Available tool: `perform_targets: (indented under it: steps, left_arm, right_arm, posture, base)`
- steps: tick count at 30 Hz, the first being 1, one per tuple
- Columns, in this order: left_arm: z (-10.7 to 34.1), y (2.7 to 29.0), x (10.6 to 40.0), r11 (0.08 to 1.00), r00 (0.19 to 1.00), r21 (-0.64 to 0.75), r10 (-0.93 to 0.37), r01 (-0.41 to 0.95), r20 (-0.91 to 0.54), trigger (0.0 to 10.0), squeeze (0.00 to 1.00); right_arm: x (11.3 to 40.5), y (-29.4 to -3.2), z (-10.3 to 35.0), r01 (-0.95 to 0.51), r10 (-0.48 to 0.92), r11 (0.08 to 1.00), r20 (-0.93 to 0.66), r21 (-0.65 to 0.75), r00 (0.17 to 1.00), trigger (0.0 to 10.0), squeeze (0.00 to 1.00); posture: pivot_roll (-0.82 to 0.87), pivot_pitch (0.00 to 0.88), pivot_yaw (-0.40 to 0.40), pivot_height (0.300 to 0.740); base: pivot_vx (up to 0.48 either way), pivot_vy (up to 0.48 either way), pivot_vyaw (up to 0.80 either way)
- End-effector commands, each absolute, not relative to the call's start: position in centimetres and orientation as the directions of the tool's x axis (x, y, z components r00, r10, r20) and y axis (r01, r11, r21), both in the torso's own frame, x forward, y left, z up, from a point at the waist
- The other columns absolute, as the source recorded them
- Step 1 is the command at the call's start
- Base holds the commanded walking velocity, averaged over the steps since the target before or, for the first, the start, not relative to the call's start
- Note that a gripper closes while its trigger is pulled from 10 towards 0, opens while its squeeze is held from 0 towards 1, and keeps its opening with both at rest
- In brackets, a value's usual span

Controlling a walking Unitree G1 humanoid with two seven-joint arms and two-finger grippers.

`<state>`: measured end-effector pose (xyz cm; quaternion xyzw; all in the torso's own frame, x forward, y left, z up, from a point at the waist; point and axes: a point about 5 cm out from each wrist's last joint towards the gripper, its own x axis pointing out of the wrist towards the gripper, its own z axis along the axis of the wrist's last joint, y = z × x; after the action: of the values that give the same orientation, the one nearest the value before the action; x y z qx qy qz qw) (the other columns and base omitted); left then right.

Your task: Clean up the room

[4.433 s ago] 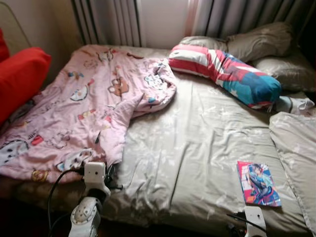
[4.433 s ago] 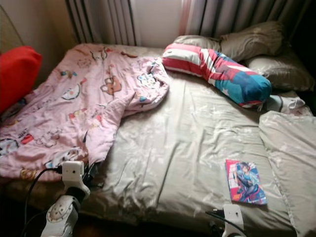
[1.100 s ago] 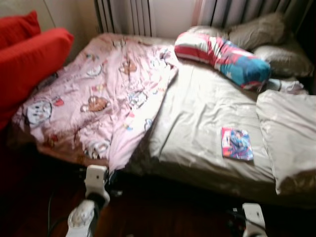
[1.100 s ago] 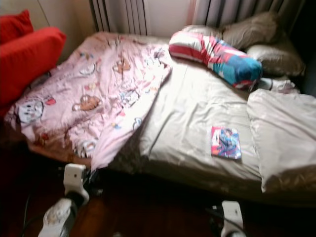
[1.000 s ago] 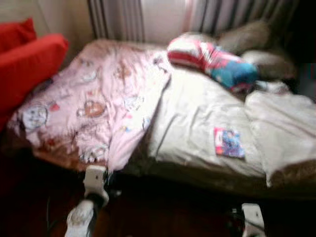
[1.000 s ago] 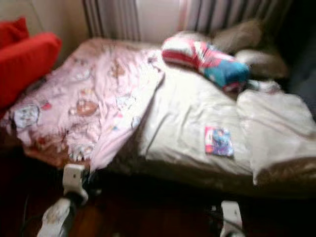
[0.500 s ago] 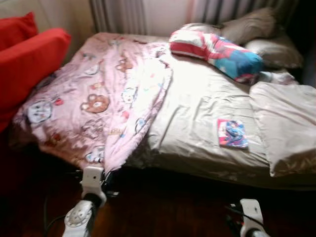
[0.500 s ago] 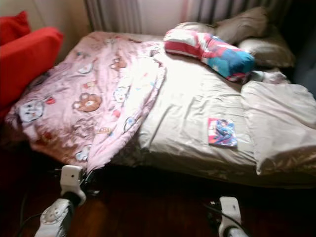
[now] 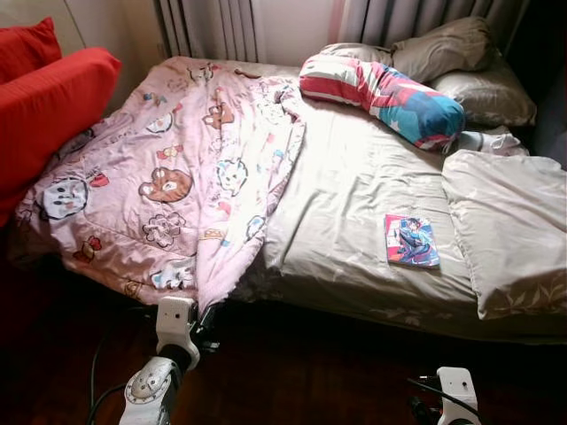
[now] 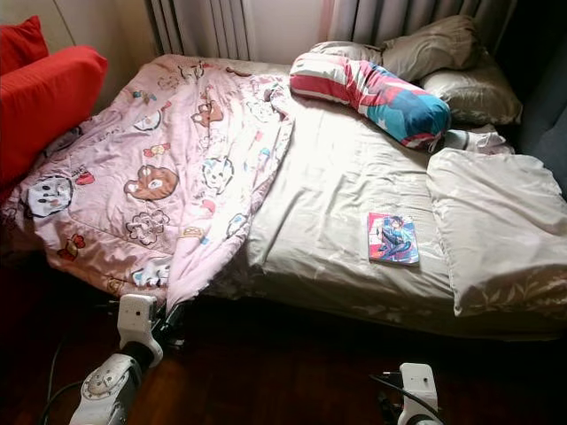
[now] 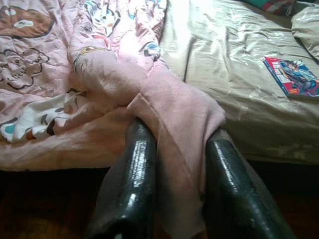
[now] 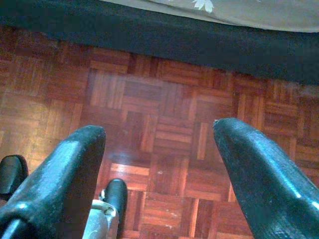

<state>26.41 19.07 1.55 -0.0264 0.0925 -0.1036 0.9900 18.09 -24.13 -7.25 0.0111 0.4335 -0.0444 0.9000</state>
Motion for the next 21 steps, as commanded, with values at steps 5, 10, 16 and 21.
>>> perform_targets:
  steps: [5,10,16,21]
  left_arm:
    - [1.0,18.8,25.8,0.959,0.934,-0.103,-0.282,0.265,-0.217,10.0,1.00]
    - [0.8,18.7,25.6,0.953,0.926,-0.106,-0.301,0.284,-0.228,10.0,1.00]
    - [0.2,19.3,25.3,0.962,0.925,-0.097,-0.271,0.254,-0.265,10.0,1.00]
    - [-1.5,20.2,24.7,0.983,0.904,-0.072,-0.184,0.169,-0.387,10.0,0.00]
  right_arm:
    - [17.7,-24.1,-7.4,0.090,-0.070,0.996,-0.790,-0.019,0.610,10.0,0.00]
    - [17.7,-24.1,-7.5,0.091,-0.071,0.996,-0.790,-0.019,0.609,10.0,0.00]
    - [17.7,-24.1,-7.5,0.093,-0.072,0.995,-0.790,-0.019,0.608,10.0,0.00]
    - [17.7,-24.0,-7.5,0.092,-0.069,0.996,-0.790,-0.017,0.609,10.0,0.00]
  posture:
    - [0.00,0.049,-0.009,0.740]
    - [0.00,0.051,-0.008,0.740]
    - [0.00,0.053,-0.007,0.740]
    - [0.00,0.050,-0.005,0.740]
  base:
    - [0.000,0.000,0.00]
    - [0.000,0.000,0.00]
    - [0.000,0.000,0.00]
    - [0.000,0.000,0.00]
